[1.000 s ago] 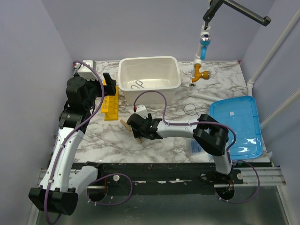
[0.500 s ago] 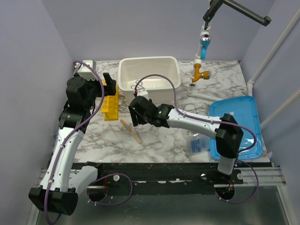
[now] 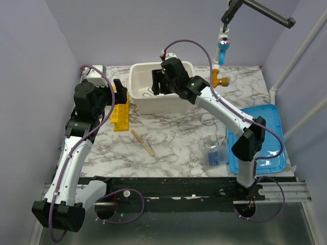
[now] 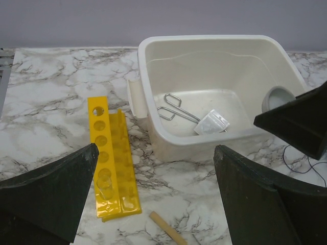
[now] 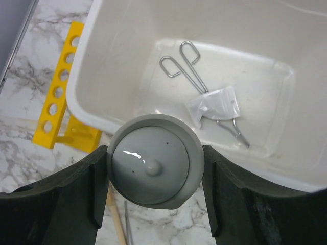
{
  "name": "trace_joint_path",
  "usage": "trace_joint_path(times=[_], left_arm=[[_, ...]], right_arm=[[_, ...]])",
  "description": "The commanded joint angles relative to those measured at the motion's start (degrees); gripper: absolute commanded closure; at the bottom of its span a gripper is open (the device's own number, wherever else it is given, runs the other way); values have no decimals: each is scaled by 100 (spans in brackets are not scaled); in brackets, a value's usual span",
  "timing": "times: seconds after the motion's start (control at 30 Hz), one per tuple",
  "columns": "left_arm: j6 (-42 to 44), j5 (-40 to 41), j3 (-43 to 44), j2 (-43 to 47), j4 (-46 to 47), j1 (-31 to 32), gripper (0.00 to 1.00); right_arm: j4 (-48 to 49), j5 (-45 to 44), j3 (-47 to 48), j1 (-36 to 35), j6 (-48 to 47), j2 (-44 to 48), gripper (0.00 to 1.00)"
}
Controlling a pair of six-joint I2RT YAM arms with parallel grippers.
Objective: Organize the chemistry lab equipment
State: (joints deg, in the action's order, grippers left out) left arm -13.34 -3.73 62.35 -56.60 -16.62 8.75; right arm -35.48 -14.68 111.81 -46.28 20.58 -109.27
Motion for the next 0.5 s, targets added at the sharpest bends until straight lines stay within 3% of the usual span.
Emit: trace_joint_path(times=[0.0,0.47], left_arm=[[16,-41,150,-26,-100,30,2],[-4,-124,206,-145,-165,39,2]], right_arm=[[-421,369,684,324,-311,-541,65],[-345,285,2031,978,-352,-1731,65]])
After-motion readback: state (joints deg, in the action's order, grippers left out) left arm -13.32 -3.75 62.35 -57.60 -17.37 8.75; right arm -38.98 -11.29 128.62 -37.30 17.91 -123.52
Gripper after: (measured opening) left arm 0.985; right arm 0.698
